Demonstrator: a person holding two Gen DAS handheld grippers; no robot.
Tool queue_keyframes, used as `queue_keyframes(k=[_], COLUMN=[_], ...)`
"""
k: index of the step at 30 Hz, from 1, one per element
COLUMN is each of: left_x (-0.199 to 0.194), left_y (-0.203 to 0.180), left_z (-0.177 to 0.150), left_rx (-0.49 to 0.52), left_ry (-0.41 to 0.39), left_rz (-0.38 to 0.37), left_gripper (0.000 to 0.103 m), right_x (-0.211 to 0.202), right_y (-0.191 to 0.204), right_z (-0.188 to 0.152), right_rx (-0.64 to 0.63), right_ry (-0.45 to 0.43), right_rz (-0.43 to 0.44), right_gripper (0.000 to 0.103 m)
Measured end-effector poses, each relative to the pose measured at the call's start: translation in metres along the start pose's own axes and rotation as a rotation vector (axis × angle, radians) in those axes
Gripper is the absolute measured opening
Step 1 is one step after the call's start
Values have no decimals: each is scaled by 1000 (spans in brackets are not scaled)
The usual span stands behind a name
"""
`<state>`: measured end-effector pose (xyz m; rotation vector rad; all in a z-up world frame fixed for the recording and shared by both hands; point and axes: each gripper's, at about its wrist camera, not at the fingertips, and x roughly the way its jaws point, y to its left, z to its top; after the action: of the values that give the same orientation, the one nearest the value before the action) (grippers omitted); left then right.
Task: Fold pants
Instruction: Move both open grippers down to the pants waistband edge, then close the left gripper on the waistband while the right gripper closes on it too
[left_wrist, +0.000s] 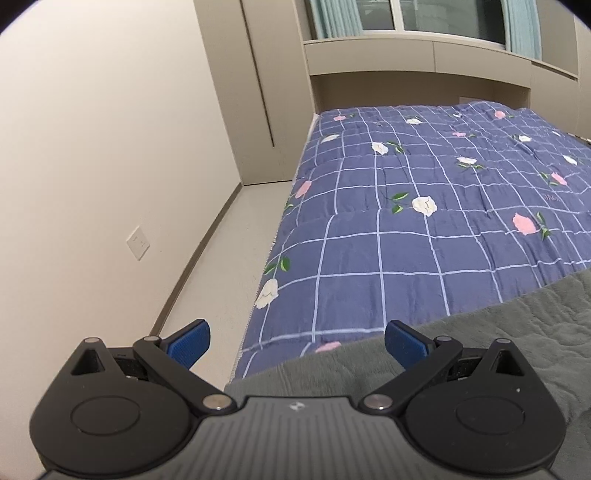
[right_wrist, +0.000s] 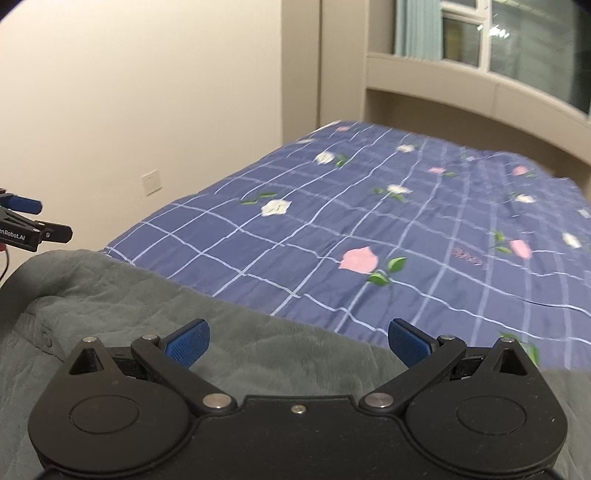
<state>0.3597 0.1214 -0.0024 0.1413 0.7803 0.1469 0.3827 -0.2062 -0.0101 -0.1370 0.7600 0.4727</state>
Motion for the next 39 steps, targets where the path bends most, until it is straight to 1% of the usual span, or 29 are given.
queue_keyframes(k=[2,4,5,6,10,12,14,17,19,20,24,26,27,30,33,34,35,36,37,38,39], left_x=[11,22,26,31,47,53,56,59,59,59,62,64,64,64,64,64,64,64,63,61,60], left_y=[1,0,-1,-3,-10,-14,-20,-28,-31,-32,-36,-37,-37,-40,-43,-44,-44,-44,-43,-41,-41], left_z=[3,5,6,6,10,11,10,7,6,5,2,0,-1,-1,-1,0,0,1,2,3,4], left_rx=[9,37,60,84,184,232,275,317,346,359,412,431,436,451,467,466,462,459,451,443,435], left_ry=[7,7,6,4,5,-1,-1,8,13,15,53,78,85,99,125,141,156,167,179,190,202], left_rz=[-23,-47,-63,-81,-188,-207,-223,-238,-248,-256,-300,-326,-331,-340,-356,-362,-370,-384,-409,-434,-451], left_gripper=[103,103,103,103,103,103,103,103,103,103,103,103,103,103,103,102,101,95,85,80,73], right_x=[14,28,36,40,55,60,66,73,74,74,73,73,74,74,75,74,73,71,68,67,64], right_y=[-10,-16,-20,-22,-24,-22,-22,-26,-30,-31,-36,-38,-40,-41,-41,-41,-39,-37,-35,-33,-32], right_z=[4,6,7,7,6,6,5,8,9,9,8,4,2,-2,-3,-3,-3,-3,-4,-4,-4], right_rx=[-18,-44,-65,-79,-181,-222,-242,-231,-220,-224,-231,-219,-211,-179,-152,-147,-150,-157,-167,-171,-175], right_ry=[35,87,118,131,187,219,259,300,321,326,348,353,354,356,363,362,357,352,345,343,341], right_rz=[36,69,76,76,108,114,137,159,180,180,155,133,129,125,117,115,114,113,110,109,105], right_gripper=[103,103,103,103,103,103,102,102,97,97,96,98,99,99,98,95,93,89,84,81,76])
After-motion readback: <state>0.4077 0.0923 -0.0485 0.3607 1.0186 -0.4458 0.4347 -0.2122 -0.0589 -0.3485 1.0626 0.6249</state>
